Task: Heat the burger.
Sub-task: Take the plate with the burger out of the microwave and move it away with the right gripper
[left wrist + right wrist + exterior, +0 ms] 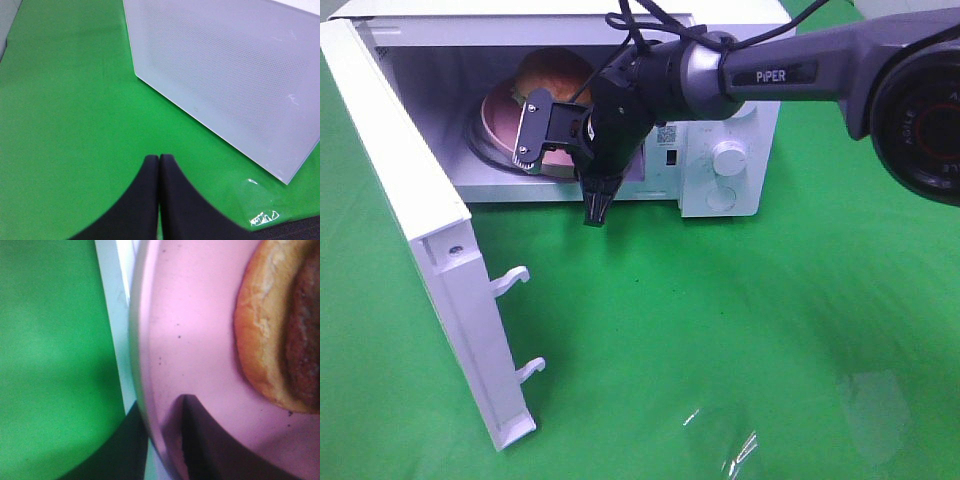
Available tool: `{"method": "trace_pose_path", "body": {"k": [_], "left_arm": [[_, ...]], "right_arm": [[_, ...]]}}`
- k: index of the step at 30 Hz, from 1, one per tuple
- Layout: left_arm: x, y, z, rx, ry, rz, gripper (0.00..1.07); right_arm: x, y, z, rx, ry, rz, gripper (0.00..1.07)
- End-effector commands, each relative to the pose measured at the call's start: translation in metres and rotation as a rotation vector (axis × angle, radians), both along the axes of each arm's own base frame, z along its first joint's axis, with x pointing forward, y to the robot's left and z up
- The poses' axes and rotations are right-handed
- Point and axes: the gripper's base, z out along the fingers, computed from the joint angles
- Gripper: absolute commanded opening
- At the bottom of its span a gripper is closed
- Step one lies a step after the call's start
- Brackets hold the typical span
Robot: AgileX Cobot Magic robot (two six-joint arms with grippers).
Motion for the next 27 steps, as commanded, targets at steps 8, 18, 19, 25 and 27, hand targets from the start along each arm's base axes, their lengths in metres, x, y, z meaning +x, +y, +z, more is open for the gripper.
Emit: {"method": "trace_pose_path", "body": {"k": [8, 18, 19, 25, 27], "left_arm": [[-0.001, 0.000, 0.000, -0.008, -0.016, 0.005, 0.00], [-0.001, 0.000, 0.000, -0.008, -0.016, 0.005, 0.00], [-0.001, 0.000, 0.000, -0.008, -0.016, 0.005, 0.00], [-0.001, 0.000, 0.000, -0.008, -0.016, 0.005, 0.00], [-0.001, 0.000, 0.000, -0.008, -0.016, 0.005, 0.00]], "right_arm": [[-0.001, -0.009, 0.015, -0.018, 0.040, -0.027, 0.00], [-0.010, -0.016, 0.026, -0.063, 0.034, 0.016, 0.00], [-0.010, -0.016, 0.026, -0.063, 0.034, 0.016, 0.00], [-0.014, -0.018, 0.024, -0.087, 0.054, 0.019, 0.00], [-0.018, -0.017, 0.022, -0.116, 0.066, 0.028, 0.00]]}}
